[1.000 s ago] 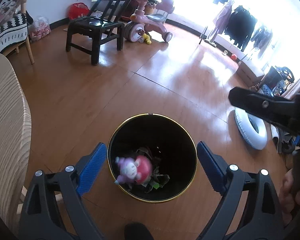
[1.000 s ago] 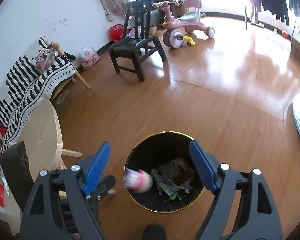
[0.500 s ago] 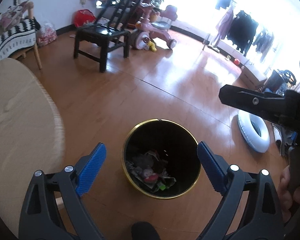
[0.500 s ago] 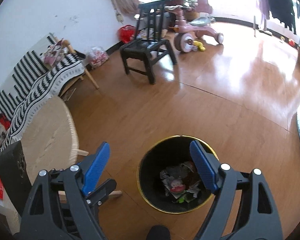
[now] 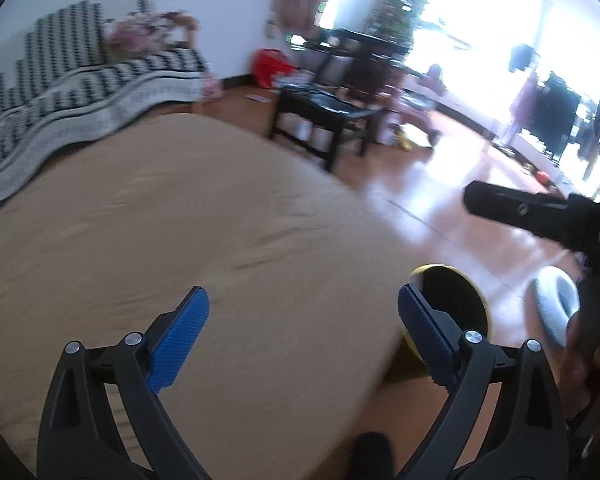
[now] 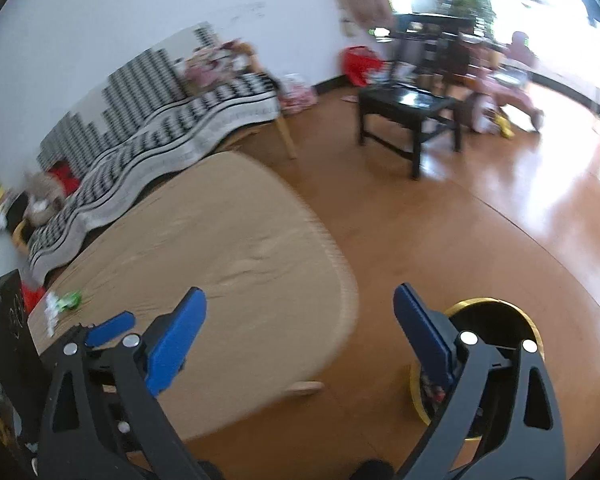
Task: Collect trash
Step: 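Move both open tools back over the bag and toy car on the table, then grasp the white plastic bag with the left tool while the right tool grasps the green toy car, then carry the white bag and green toy car over the trash bin with both tools, then open both tools to drop the bag and toy car into the bin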
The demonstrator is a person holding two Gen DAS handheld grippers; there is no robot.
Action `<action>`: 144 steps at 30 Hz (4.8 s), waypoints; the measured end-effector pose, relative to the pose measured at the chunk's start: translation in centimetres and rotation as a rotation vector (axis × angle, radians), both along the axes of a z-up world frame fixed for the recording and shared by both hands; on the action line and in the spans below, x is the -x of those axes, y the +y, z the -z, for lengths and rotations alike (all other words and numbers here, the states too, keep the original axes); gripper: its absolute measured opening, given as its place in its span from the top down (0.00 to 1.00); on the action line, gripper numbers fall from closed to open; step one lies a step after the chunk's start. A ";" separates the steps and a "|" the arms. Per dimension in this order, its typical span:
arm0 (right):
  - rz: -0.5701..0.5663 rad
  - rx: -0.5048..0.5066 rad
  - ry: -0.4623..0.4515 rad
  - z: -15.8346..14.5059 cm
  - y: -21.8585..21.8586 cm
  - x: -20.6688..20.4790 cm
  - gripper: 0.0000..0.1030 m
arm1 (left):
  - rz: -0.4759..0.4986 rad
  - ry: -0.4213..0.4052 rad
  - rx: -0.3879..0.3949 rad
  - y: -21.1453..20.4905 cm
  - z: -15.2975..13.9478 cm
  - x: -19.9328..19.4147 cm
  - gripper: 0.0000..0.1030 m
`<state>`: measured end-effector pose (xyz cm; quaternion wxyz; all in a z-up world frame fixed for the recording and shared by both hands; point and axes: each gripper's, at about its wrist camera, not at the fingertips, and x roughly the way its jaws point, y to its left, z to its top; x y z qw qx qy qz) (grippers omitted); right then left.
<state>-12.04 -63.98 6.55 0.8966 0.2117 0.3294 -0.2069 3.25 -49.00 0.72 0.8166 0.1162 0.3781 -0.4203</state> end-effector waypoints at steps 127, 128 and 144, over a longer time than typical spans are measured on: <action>0.326 -0.055 0.165 7.2 -12.6 19.5 0.61 | 0.391 0.181 -0.091 -19.4 8.2 14.7 0.70; 0.330 -0.058 0.167 7.2 -12.8 19.5 0.61 | 0.392 0.185 -0.091 -19.7 8.3 14.7 0.70; 0.364 -0.076 0.171 7.6 -14.0 20.0 0.61 | 0.405 0.189 -0.114 -21.4 9.4 15.3 0.70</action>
